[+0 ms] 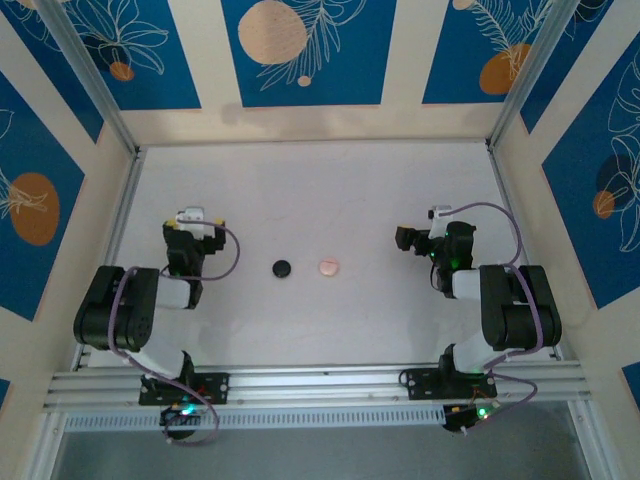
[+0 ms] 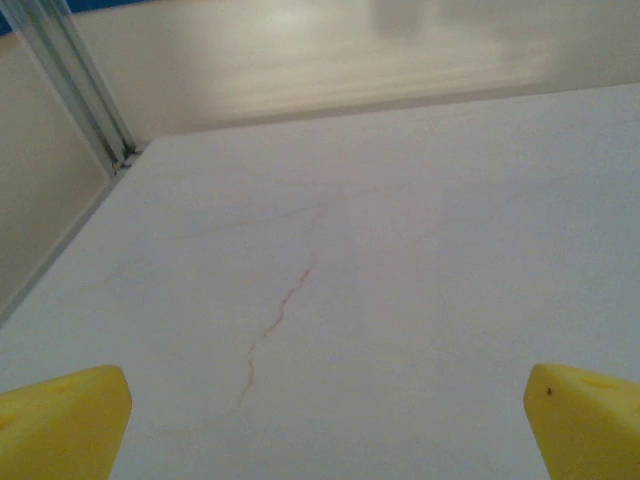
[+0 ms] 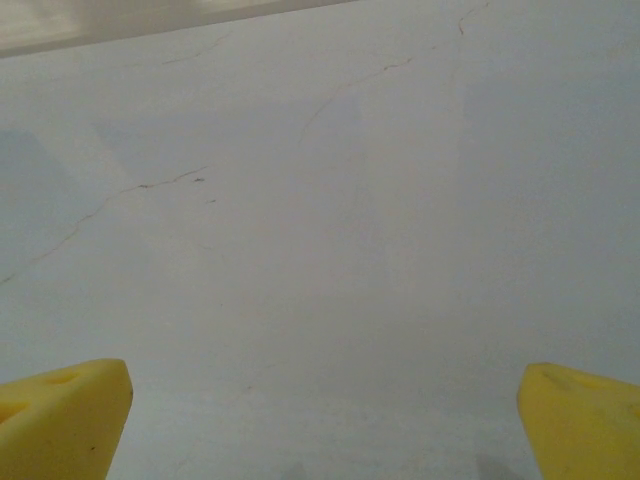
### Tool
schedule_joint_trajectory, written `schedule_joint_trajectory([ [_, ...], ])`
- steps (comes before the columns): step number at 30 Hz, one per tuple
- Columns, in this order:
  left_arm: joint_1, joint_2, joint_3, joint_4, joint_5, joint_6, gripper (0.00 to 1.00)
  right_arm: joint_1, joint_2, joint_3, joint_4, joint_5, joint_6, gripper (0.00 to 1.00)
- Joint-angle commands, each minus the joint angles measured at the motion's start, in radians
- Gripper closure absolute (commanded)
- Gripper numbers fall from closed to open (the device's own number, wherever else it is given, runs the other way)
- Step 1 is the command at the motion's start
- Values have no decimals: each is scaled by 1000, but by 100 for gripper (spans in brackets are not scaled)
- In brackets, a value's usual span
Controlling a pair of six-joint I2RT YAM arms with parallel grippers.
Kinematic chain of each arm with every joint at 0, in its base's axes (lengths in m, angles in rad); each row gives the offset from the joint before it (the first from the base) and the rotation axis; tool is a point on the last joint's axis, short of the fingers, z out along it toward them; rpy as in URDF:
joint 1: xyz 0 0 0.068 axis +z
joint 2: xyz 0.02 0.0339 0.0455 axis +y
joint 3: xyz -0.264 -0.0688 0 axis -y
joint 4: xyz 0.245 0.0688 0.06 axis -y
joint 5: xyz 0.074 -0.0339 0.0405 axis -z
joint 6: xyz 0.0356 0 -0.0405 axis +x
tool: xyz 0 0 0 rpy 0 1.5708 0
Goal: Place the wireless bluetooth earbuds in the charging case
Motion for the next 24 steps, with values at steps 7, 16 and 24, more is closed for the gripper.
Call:
schedule_joint_trajectory([
  [7,6,-11,5,-89,110,-33,0,6,0,21,33,1,-28,1],
  [16,5,-9,19,-117,160,-15,0,6,-1,21,34,-1,-28,1],
  [24,6,-12,2,-83,98,-38,0,6,-1,19,37,-1,-28,1],
])
